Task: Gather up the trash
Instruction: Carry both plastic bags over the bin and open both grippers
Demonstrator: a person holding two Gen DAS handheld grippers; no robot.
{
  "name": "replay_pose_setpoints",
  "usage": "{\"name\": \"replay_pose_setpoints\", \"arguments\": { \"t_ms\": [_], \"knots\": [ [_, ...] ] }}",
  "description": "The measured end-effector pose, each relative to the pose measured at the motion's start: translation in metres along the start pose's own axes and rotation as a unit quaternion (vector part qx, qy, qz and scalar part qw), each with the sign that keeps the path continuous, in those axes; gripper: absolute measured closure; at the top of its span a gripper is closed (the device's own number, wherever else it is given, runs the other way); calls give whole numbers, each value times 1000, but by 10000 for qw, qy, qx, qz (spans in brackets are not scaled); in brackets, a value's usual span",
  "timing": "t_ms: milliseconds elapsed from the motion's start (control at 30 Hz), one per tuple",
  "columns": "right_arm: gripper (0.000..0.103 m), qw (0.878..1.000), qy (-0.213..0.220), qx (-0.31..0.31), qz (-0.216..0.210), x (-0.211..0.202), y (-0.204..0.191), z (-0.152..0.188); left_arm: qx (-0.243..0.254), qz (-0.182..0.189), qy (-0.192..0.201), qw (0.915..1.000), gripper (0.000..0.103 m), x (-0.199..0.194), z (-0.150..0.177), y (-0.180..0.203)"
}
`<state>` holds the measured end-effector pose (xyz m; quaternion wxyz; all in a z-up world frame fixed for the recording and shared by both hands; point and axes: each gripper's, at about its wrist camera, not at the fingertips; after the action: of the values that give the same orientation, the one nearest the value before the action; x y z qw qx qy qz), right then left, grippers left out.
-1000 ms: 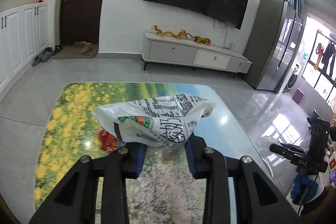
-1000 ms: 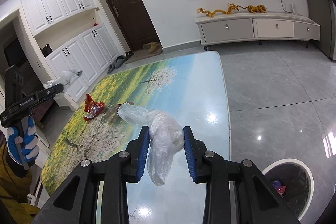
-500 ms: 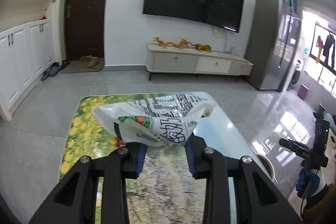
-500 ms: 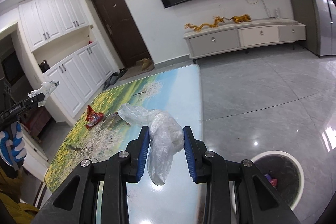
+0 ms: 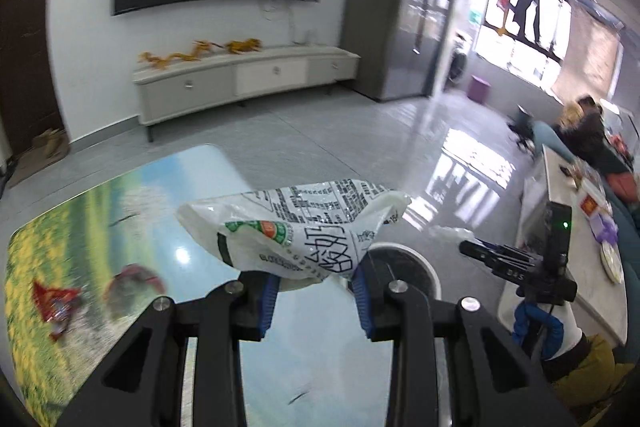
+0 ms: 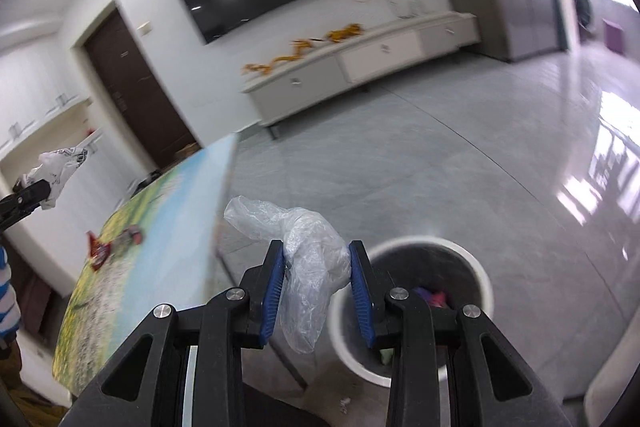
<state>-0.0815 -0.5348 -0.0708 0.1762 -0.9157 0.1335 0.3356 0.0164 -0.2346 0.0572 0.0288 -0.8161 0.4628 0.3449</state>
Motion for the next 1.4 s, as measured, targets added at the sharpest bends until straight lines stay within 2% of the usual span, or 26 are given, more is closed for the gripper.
{"name": "replay_pose_setpoints", "arguments": {
  "t_ms": [167, 333, 633, 700, 767, 833, 967, 1100, 1333, 1400],
  "knots": [
    [73, 9987, -282, 351, 251, 15, 37, 12, 311, 407, -626, 9967, 72, 79, -13, 33],
    [73, 9965, -578, 523, 317, 38, 55, 21, 442, 585, -1128, 9909, 72, 146, -18, 49],
    [70, 9919, -936, 791, 343, 76, 74, 32, 442, 805, -1697, 9812, 68, 225, -13, 61],
    [66, 9908, -1013, 819, 363, 83, 75, 36, 412, 885, -1810, 9786, 63, 237, -11, 64],
    [48, 9900, -1053, 840, 415, 87, 76, 39, 416, 959, -1865, 9769, 49, 247, -9, 67],
    [46, 9894, -1083, 865, 442, 89, 79, 42, 436, 966, -1891, 9762, 45, 255, -8, 72],
    [46, 9870, -1139, 975, 575, 85, 90, 47, 449, 980, -1892, 9760, 45, 256, -7, 72],
    [46, 9856, -1098, 1076, 709, 76, 99, 45, 437, 855, -1768, 9796, 45, 244, -6, 71],
    [46, 9876, -907, 1003, 801, 53, 95, 34, 463, 346, -1307, 9897, 45, 200, -15, 61],
    [45, 9890, -820, 925, 815, 45, 87, 28, 524, 79, -1091, 9926, 45, 180, -18, 59]
  ]
}}
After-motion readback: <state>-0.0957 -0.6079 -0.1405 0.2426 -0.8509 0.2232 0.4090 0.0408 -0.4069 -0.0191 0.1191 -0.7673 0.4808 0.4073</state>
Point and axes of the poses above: each gripper's, at about its wrist camera, not at the fingertips, and x roughly the way its jaws point, y to its right, z to its underside, and after that the axes turned 15 degrees about z, right-handed
